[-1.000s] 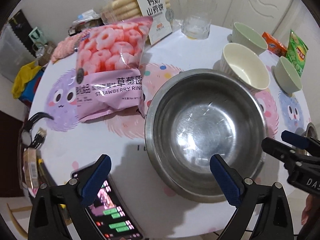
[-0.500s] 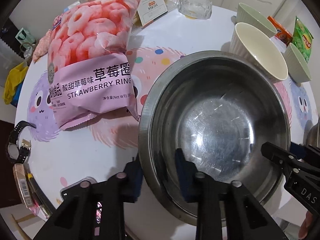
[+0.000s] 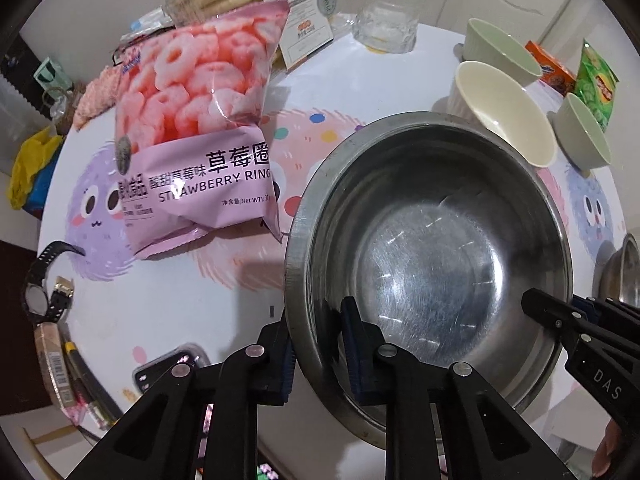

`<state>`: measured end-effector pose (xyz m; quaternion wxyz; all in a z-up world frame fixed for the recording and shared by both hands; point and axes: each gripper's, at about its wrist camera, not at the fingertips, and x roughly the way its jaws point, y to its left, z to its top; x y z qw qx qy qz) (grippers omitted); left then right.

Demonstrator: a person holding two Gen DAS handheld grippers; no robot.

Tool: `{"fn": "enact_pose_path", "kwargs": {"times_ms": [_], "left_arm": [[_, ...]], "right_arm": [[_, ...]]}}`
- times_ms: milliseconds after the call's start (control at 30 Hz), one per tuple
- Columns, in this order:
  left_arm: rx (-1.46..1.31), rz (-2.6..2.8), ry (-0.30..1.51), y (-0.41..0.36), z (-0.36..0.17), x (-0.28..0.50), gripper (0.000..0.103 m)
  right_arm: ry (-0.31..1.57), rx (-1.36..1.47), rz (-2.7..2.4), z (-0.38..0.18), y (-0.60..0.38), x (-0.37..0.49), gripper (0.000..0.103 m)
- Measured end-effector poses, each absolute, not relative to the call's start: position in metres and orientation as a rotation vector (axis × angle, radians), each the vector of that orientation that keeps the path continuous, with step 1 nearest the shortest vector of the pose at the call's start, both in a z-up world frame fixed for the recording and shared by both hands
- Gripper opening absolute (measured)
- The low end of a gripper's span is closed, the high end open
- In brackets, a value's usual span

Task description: Organize plates and bowls

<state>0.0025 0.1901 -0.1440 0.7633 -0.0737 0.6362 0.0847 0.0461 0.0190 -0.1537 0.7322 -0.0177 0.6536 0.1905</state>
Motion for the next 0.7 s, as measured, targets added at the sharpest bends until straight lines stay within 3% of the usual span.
{"fn": "enact_pose_path", "kwargs": {"times_ms": [300, 700], "left_arm": [[-0.083, 0.113, 1.325, 0.140, -0.090, 0.000, 0.020], [0.033, -0.171, 1.289, -0.053, -0.076, 0.045, 0.020]], "right_arm": [[1.374, 0.014, 0.400, -0.107, -0.022, 0.024, 0.019], [1.296, 0.113, 0.100, -0.062, -0.199, 0.017, 0.019]]}}
